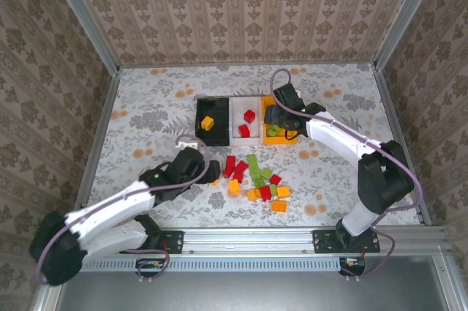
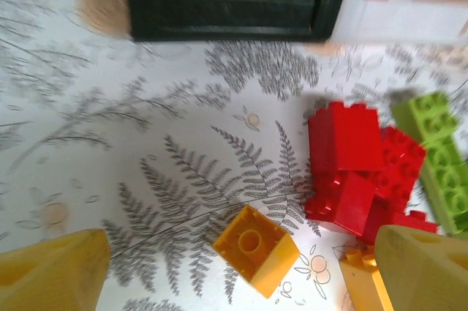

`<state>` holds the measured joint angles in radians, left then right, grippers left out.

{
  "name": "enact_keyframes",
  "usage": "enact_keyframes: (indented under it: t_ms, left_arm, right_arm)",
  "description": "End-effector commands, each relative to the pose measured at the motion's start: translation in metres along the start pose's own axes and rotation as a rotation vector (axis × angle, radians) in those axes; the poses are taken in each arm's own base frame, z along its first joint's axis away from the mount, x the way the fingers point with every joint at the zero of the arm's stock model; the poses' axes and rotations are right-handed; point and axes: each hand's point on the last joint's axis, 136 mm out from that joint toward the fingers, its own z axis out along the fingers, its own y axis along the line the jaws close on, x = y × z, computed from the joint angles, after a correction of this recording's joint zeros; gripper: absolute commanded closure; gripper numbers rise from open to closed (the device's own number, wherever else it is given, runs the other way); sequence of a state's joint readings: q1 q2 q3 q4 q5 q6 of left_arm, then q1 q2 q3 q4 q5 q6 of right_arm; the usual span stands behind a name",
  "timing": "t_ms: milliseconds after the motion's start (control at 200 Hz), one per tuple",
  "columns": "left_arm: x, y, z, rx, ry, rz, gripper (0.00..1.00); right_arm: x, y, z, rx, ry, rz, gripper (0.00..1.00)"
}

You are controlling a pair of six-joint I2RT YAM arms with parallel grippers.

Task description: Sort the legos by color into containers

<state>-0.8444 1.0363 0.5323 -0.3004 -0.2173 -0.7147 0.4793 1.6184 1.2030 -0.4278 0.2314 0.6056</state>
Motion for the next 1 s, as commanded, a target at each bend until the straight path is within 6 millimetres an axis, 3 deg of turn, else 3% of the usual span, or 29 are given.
enact_keyframes:
  t_ms: [0,130,355,480,760,995]
  left_arm:
    - [0.012,-0.022,0.019,0.052,0.099,0.061,0.12]
    - [0.026,-0.022,0.037,0.025,0.162,0.042,0.2]
    - [0.041,-0.011,0.048,-0.025,0.201,0.031,0.29]
    - [0.051,-0.006,0.052,-0.043,0.228,0.025,0.39]
    - [0.052,0.001,0.048,-0.061,0.221,0.024,0.64]
    - [0.04,0.0,0.032,-0.057,0.184,0.028,0.7]
  right_arm:
    - [0.011,-0.001,-0.005,-0.025,0.002,0.007,0.28]
    - [0.015,-0.009,-0.011,-0.015,-0.012,0.005,0.28]
    - [0.011,-0.011,-0.019,-0.025,-0.041,0.003,0.28]
    - [0.012,-0.013,-0.02,-0.019,-0.041,0.002,0.28]
    - [0.014,-0.016,-0.021,-0.016,-0.043,0.015,0.28]
    - [0.012,-0.019,-0.025,-0.018,-0.048,0.031,0.28]
